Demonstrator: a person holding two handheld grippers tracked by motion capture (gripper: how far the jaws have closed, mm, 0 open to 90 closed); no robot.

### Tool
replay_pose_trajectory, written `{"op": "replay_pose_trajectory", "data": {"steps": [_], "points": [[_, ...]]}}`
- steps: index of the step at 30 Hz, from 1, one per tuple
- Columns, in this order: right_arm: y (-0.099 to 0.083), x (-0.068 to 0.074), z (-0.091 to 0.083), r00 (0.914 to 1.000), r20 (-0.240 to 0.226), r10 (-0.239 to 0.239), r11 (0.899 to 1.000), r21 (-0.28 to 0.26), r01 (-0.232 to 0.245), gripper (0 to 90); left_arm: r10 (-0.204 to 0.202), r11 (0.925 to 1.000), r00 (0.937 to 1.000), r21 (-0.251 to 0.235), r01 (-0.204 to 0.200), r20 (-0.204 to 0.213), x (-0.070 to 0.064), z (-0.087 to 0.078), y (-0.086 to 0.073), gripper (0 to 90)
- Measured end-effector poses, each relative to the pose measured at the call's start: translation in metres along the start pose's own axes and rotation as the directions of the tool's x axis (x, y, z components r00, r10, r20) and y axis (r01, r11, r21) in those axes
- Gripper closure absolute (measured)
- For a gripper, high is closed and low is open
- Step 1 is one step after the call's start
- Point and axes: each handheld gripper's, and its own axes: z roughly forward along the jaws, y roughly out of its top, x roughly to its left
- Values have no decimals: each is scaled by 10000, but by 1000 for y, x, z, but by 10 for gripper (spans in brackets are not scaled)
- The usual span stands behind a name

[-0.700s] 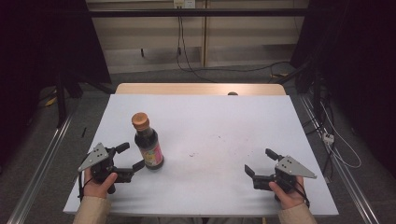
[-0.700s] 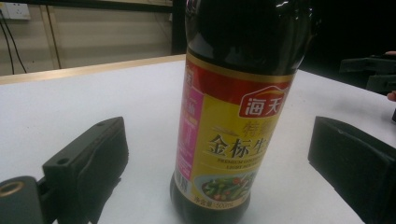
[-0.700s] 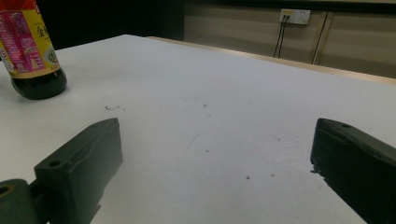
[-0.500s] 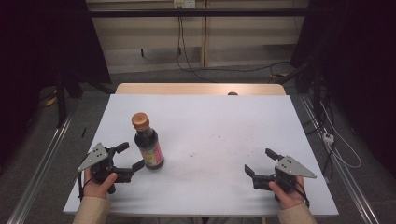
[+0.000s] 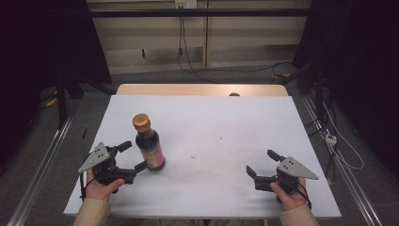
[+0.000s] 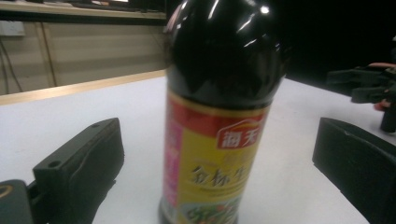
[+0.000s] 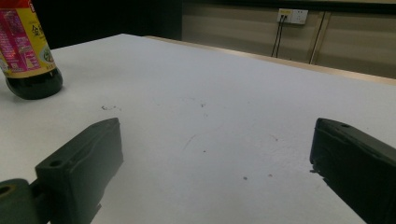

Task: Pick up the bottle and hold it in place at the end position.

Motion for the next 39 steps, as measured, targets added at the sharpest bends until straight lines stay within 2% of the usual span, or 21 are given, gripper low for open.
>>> {"op": "replay_pose_trajectory", "data": {"steps": [5, 10, 14, 19, 22, 24, 28, 33, 37, 39], "points": [[-1, -1, -1, 10000, 72, 49, 10000, 12, -49, 21, -159, 9998, 9998, -73, 159, 76, -5, 10, 8, 24], [0, 0, -1, 10000, 62, 8, 10000, -20, -8, 22, -246, 9997, 9997, 33, 247, -89, -5, 17, 12, 45], [0, 1, -1, 10000, 36, 15, 10000, -16, -15, 22, -8, 9998, 9998, 211, 13, -219, -5, 25, 14, 56], [0, 0, -1, 10000, 55, -11, 10000, -3, 11, 23, -29, 9994, 9995, 339, 40, -314, -5, 32, 14, 74], [0, 0, -1, 10000, 44, -15, 10000, -9, 15, 23, 158, 9990, 9991, 418, -142, -382, -6, 35, 14, 94], [0, 0, -1, 10000, 33, -33, 10000, -1, 33, 23, 105, 9991, 9990, 405, -87, -427, -6, 37, 14, 113], [0, 0, -1, 10000, 18, -52, 10000, -6, 52, 24, 323, 9983, 9983, 496, -299, -486, -7, 40, 14, 147], [0, 0, 0, 10000, 5, -82, 10000, 7, 82, 24, 401, 9987, 9969, 353, -378, -673, -9, 44, 14, 197], [0, 0, 0, 10000, -4, -84, 10000, 17, 84, 24, 528, 9978, 9953, 439, -493, -810, -8, 45, 14, 224], [0, -1, 0, 10000, -2, -90, 10000, 9, 90, 25, 512, 9981, 9949, 396, -479, -874, -8, 45, 14, 275]]}}
